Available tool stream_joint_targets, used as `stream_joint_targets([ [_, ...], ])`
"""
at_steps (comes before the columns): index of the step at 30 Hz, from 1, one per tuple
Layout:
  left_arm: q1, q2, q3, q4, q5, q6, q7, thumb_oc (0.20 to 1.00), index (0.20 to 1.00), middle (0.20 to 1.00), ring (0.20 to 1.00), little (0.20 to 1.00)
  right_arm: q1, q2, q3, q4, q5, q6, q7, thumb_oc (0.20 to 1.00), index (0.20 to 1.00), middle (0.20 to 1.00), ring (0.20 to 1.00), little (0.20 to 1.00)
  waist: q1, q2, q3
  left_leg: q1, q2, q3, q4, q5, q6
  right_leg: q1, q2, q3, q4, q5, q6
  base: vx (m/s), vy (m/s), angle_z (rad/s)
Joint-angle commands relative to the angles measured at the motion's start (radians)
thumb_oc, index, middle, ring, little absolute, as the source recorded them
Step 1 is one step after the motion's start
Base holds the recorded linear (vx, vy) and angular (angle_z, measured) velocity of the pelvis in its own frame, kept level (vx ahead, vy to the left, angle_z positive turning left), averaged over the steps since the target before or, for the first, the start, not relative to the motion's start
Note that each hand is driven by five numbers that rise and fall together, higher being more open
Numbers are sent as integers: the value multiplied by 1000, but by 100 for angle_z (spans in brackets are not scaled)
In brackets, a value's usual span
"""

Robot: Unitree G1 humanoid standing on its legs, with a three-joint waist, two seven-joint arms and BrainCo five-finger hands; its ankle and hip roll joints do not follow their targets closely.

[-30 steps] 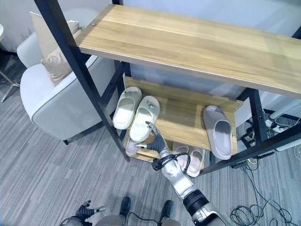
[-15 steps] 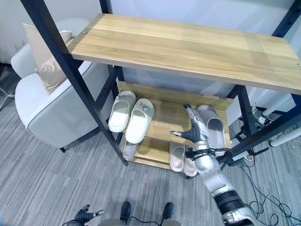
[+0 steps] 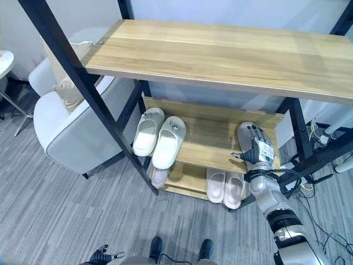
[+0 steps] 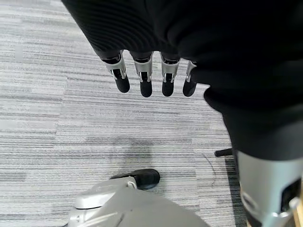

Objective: Arrange the slippers neatly on the shoe rack.

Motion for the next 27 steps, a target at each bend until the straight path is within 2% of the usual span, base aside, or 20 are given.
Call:
stream_joint_targets([
  [1, -45, -10, -43, 52, 9, -27, 10, 1000, 1000, 1000, 1000, 1000, -69, -16, -61, 28, 51, -2, -82, 1000, 1000, 1000, 1000, 1000, 3, -40, 19, -20, 10, 70, 6, -70, -37, 90, -58, 0, 12, -83, 98, 0, 0, 0],
  [4, -47, -14, -47, 51, 8, -25, 18, 1000, 1000, 1000, 1000, 1000, -61, 7, -120, 35, 120, -5, -123, 1000, 1000, 1000, 1000, 1000, -2, -33, 21, -24, 8, 71, 6, -70, -36, 83, -60, 4, 12, -82, 97, 12, 0, 0],
  [8, -55, -16, -47, 52, 0, -21, 25, 1000, 1000, 1000, 1000, 1000, -50, 46, -148, 65, 207, -21, -129, 1000, 1000, 1000, 1000, 1000, -7, -33, 20, -26, 6, 71, 6, -71, -35, 78, -59, 9, 12, -81, 96, 0, 0, 0],
  [18, -65, -14, -47, 59, -15, -12, 48, 1000, 1000, 1000, 1000, 1000, -62, 102, -119, 192, 294, -13, -106, 1000, 1000, 1000, 1000, 1000, -11, -39, 27, -39, 5, 78, 6, -71, -33, 58, -63, 17, 12, -77, 96, 0, 0, 0],
  [27, -71, -15, -46, 68, -28, -4, 55, 1000, 1000, 1000, 1000, 1000, -86, 148, -80, 172, 357, -38, -57, 1000, 1000, 1000, 1000, 1000, -11, -43, 34, -48, 3, 84, 6, -71, -30, 48, -68, 20, 12, -71, 98, 0, 5, -1],
])
